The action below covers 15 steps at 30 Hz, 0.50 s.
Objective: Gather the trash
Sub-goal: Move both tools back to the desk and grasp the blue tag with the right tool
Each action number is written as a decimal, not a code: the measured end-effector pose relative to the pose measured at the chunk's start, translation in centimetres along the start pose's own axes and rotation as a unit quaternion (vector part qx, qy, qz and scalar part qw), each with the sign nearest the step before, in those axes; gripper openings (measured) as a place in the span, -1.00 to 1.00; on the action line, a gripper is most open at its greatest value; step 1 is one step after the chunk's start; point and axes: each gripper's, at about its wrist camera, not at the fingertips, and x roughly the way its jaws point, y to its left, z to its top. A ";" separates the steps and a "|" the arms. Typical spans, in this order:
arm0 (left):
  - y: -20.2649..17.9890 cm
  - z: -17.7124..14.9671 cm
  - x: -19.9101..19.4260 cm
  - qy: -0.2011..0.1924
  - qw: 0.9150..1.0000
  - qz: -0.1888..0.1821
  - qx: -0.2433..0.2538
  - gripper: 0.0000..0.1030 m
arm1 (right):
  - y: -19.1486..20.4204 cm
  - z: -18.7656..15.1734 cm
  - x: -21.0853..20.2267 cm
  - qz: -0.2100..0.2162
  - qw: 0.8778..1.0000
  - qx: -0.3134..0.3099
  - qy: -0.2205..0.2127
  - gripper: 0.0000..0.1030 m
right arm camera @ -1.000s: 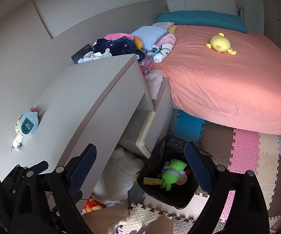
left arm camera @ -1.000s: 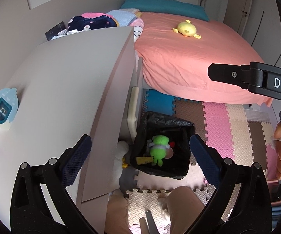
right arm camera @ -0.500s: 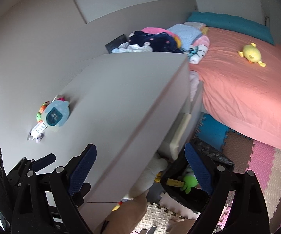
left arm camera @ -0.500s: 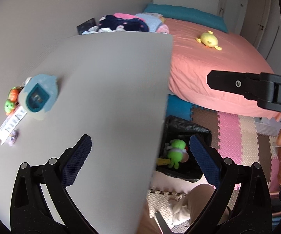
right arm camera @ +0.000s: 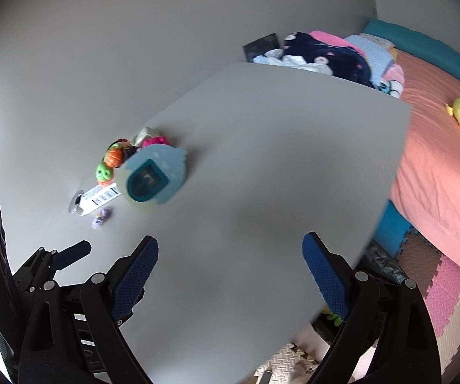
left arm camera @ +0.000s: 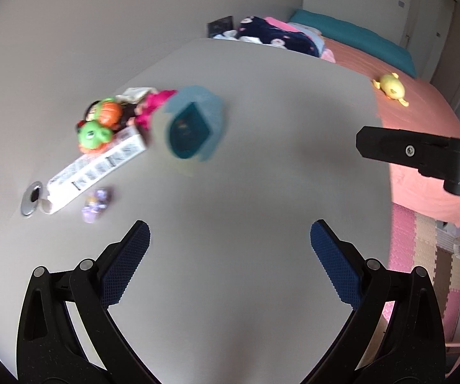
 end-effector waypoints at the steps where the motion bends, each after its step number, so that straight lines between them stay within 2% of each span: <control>1: 1.0 0.0 0.0 0.000 1.000 0.003 -0.003 0.89 | 0.7 0.4 0.5 0.006 1.000 -0.003 0.003 0.78; 8: 8.8 0.0 -0.1 -0.003 0.999 0.037 -0.030 0.89 | 7.0 2.5 5.0 0.040 0.998 -0.033 0.033 0.78; 15: 14.1 0.6 0.8 0.006 0.997 0.066 -0.047 0.89 | 12.1 3.2 9.4 0.019 0.997 -0.059 0.055 0.78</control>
